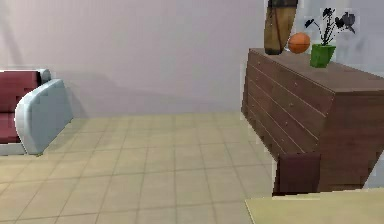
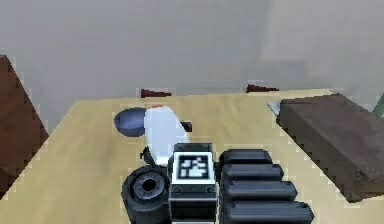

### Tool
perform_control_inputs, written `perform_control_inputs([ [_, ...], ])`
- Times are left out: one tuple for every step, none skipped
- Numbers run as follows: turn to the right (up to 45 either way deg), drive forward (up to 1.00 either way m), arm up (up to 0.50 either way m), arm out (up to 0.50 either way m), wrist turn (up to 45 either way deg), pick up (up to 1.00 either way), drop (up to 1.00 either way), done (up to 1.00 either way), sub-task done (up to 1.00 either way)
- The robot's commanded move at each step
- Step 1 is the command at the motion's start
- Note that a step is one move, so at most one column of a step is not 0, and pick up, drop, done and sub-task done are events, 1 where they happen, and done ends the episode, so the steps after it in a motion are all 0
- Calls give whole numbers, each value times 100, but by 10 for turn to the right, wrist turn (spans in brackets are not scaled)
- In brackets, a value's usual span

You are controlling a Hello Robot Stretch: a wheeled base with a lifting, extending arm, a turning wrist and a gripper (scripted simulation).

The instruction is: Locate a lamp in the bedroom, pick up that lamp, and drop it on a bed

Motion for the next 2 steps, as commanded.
perform_control_inputs([
  [450,0,0,0,0,0,0,0,0],
  [-450,0,0,0,0,0,0,0,0],
])
